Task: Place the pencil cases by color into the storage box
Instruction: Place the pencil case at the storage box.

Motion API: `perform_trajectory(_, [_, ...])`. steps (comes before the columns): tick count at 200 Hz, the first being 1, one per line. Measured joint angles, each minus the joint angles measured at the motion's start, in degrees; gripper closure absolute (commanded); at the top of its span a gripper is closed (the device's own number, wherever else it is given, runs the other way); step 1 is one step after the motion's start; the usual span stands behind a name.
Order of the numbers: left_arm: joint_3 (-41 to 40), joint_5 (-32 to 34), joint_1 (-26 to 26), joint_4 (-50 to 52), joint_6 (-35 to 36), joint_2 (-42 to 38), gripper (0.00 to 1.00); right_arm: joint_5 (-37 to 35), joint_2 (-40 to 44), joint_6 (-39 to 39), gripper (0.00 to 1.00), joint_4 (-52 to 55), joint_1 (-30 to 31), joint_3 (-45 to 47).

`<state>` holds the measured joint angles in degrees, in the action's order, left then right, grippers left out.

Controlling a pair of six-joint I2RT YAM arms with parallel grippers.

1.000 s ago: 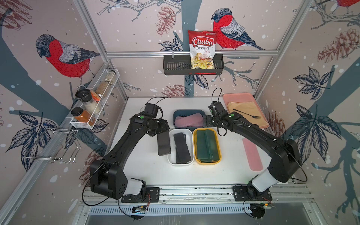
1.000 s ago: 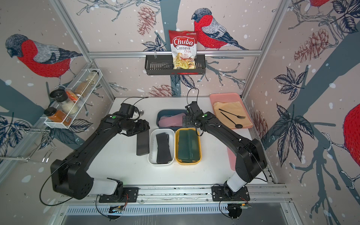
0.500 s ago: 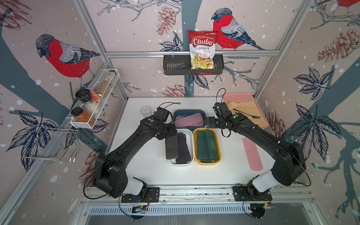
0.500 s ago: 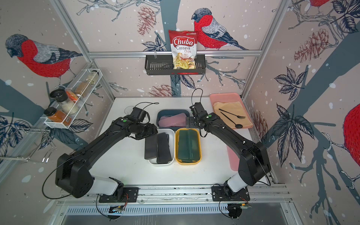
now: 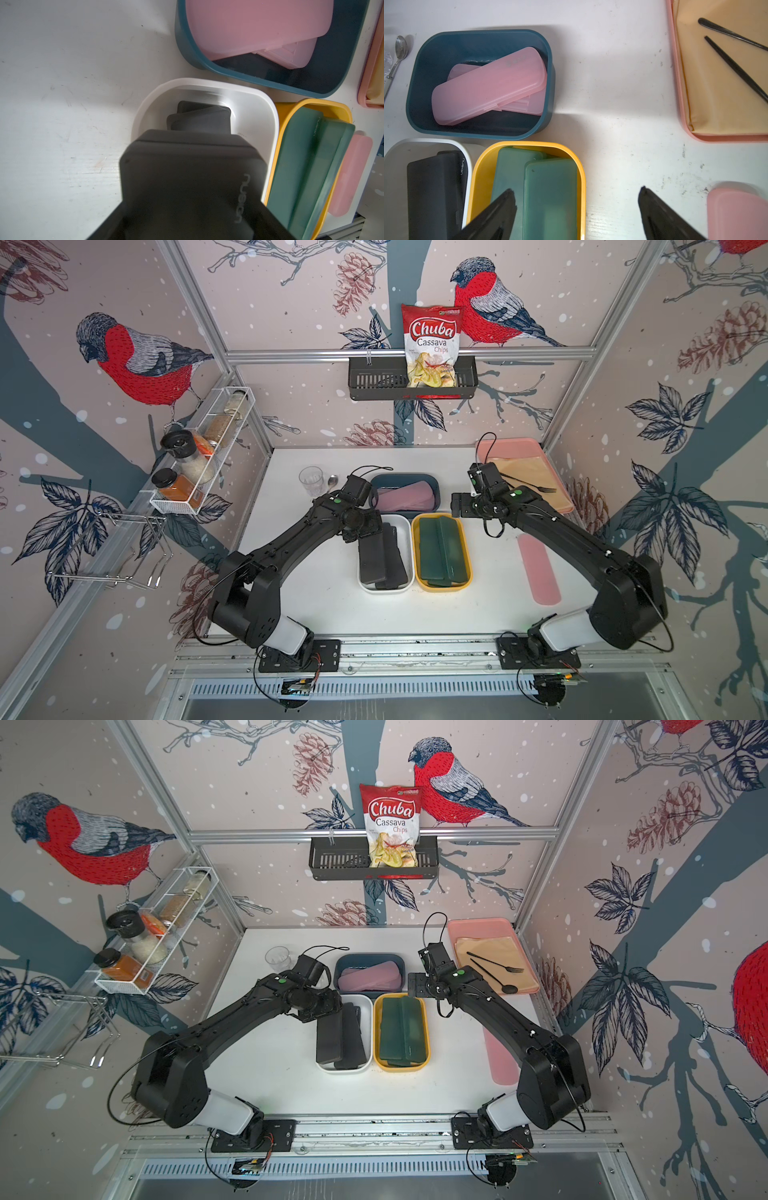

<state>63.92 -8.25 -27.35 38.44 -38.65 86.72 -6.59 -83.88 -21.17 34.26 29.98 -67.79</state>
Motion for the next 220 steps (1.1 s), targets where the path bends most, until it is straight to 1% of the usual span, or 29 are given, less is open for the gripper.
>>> perform_trajectory(39, [0.0, 0.79, -0.96, -0.7, 0.02, 1.79, 0.51, 0.66, 0.28, 0.07, 0.05, -0.26, -0.9, 0.5])
perform_trajectory(78, [-0.15, 1.09, -1.29, -0.79, 0.13, 1.99, 0.51, 1.05, 0.33, 0.22, 0.04, -0.7, -1.62, 0.74])
perform_trajectory(124, [-1.2, 2.01, -1.51, -0.87, 0.11, 2.27, 0.51, 1.68, 0.33, 0.22, 0.04, -1.18, -1.79, 1.03])
perform_trajectory(220, [-2.34, 1.81, -2.05, -3.19, -0.02, 3.58, 0.51, 2.29, 0.39, 0.2, 0.05, -1.25, -1.84, 1.46])
